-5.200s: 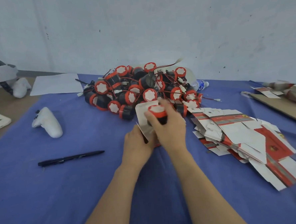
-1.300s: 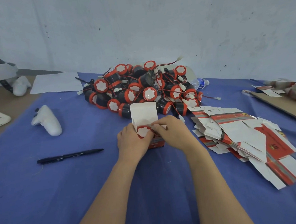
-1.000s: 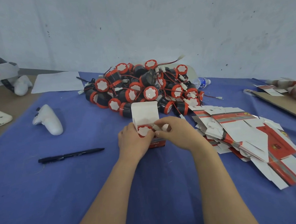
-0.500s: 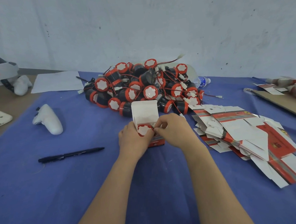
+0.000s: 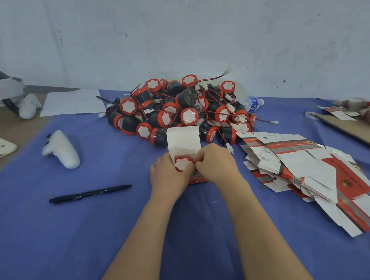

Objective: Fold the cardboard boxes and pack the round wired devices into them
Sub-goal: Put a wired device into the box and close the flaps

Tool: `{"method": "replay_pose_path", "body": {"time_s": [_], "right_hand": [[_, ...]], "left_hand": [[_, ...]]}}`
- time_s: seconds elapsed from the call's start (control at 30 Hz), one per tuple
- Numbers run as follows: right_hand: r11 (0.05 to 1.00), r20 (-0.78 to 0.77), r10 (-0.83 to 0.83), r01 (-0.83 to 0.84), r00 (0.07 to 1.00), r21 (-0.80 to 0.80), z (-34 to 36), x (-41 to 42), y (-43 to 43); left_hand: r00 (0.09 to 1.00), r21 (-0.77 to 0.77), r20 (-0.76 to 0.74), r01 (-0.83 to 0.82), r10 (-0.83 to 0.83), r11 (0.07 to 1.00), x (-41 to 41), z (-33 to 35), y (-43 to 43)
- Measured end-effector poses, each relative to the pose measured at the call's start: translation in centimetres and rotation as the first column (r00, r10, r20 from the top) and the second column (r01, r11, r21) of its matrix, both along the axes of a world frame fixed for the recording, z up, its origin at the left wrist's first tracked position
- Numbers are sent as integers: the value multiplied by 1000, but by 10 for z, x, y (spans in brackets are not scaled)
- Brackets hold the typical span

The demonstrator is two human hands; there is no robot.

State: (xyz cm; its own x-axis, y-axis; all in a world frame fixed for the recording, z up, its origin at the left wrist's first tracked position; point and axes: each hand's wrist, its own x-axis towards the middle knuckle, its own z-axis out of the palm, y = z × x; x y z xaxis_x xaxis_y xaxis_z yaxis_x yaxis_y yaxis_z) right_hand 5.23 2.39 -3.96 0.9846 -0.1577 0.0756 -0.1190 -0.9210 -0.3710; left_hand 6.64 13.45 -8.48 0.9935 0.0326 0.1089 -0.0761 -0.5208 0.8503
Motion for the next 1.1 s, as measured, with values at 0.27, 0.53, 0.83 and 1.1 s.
{"method": "replay_pose_path", "body": {"time_s": [0.27, 0.53, 0.83, 1.1], "right_hand": [[984, 36, 35, -40, 999, 172, -1, -3, -12], [933, 184, -14, -54, 983, 357, -10, -1, -16], [965, 137, 17, -52, 990, 258, -14, 2, -13], [991, 68, -50, 42, 996, 125, -13, 1, -13]], "left_hand": [[1000, -18, 5, -5, 5, 1000, -3, 0, -1], [1000, -22, 23, -8, 9, 1000, -3, 0, -1], [1000, -30, 28, -13, 14, 999, -2, -2, -1], [1000, -24, 25, -17, 17, 1000, -1, -3, -1]]}}
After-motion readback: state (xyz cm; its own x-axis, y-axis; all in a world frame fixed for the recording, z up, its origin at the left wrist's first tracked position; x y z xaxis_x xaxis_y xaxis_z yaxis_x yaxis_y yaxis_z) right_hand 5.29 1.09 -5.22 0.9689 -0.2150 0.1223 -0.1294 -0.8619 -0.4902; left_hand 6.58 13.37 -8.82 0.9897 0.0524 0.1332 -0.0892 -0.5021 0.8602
